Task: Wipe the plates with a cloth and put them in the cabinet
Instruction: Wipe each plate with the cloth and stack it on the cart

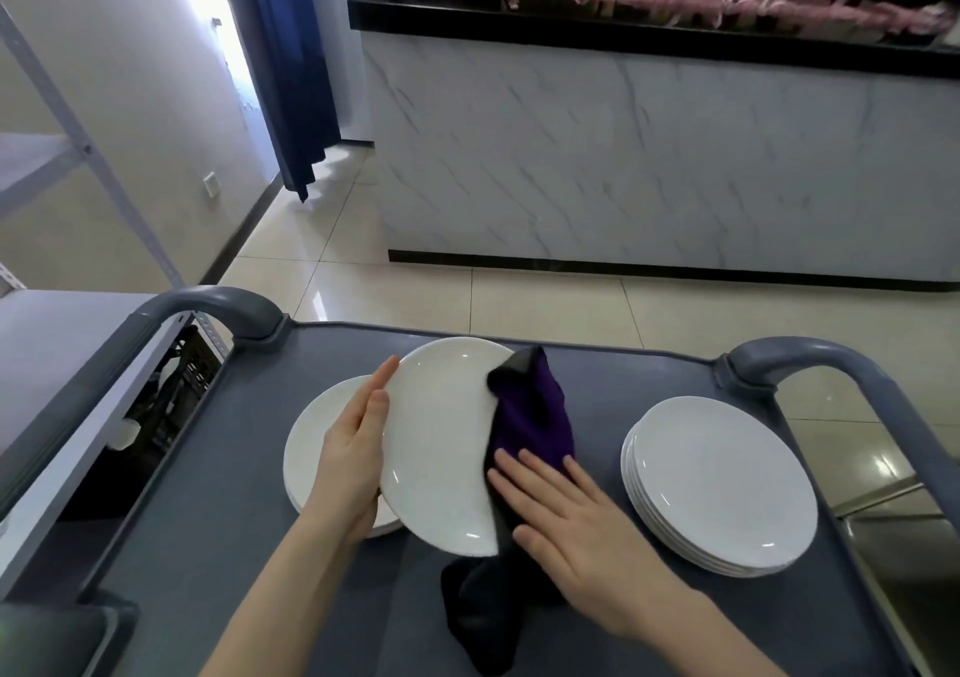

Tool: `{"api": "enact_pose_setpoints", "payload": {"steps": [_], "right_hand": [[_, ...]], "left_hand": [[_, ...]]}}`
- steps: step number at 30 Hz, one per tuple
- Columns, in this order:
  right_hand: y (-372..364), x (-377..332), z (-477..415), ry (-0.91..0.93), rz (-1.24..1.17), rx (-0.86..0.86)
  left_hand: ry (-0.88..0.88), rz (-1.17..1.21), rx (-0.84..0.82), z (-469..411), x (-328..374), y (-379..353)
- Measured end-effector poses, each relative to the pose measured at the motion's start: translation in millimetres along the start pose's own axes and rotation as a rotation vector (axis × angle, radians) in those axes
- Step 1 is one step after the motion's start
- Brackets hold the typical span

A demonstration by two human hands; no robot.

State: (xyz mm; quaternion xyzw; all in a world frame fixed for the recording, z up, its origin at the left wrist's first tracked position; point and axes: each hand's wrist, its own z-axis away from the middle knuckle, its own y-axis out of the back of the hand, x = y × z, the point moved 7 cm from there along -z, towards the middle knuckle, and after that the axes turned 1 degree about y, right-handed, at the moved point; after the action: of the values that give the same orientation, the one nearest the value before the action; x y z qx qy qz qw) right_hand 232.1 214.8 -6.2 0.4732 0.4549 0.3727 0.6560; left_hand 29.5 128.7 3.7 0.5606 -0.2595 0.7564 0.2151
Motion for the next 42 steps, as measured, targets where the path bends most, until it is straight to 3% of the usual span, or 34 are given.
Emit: {"api": "enact_pose_setpoints", "payload": {"steps": [7,12,17,19,22,24,27,32,35,42], "right_hand": [[35.9,46.1,-44.7,-0.192,0.005,0.102],[32.2,21.7,-58.9,-0.036,-0.076,0.025],[13.0,11.0,-25.2,0.056,-0.317,-0.035],[23.3,20.1,-18.4,0.011,-0.467,0.076],[47.8,42.6,-16.8,-0.085,-0.355,0.385],[50.2,55.1,-21.3,-0.185,-0.404,0.368],[41.1,66.2,-28.6,-0.281,-0.703,0.288],[27.9,81.4,-15.8,-0.396,-0.862,0.405],[12.2,79.9,-1.5,-0.428,-0.979,0.391],[51.6,69.5,-14.0,-0.333,-0.982,0.448]], "left_hand": [[0.015,-0.085,-0.127,11.1,-2.3,-20.5],[0.087,-0.048,-0.139,15.2,-13.8,-21.4],[0.124,-0.037,-0.037,12.1,-19.7,-6.2],[0.113,-0.083,-0.053,12.1,-21.0,-3.1],[0.085,-0.116,-0.132,14.6,-19.9,-6.9],[0.076,-0.117,-0.19,17.5,-16.6,-11.2],[0.054,-0.121,-0.228,19.6,-13.7,-12.9],[0.016,-0.044,-0.042,13.3,-9.3,-0.9],[-0.054,-0.112,-0.003,9.9,-2.0,4.2],[-0.133,-0.506,-0.414,20.1,11.2,-43.9]]}}
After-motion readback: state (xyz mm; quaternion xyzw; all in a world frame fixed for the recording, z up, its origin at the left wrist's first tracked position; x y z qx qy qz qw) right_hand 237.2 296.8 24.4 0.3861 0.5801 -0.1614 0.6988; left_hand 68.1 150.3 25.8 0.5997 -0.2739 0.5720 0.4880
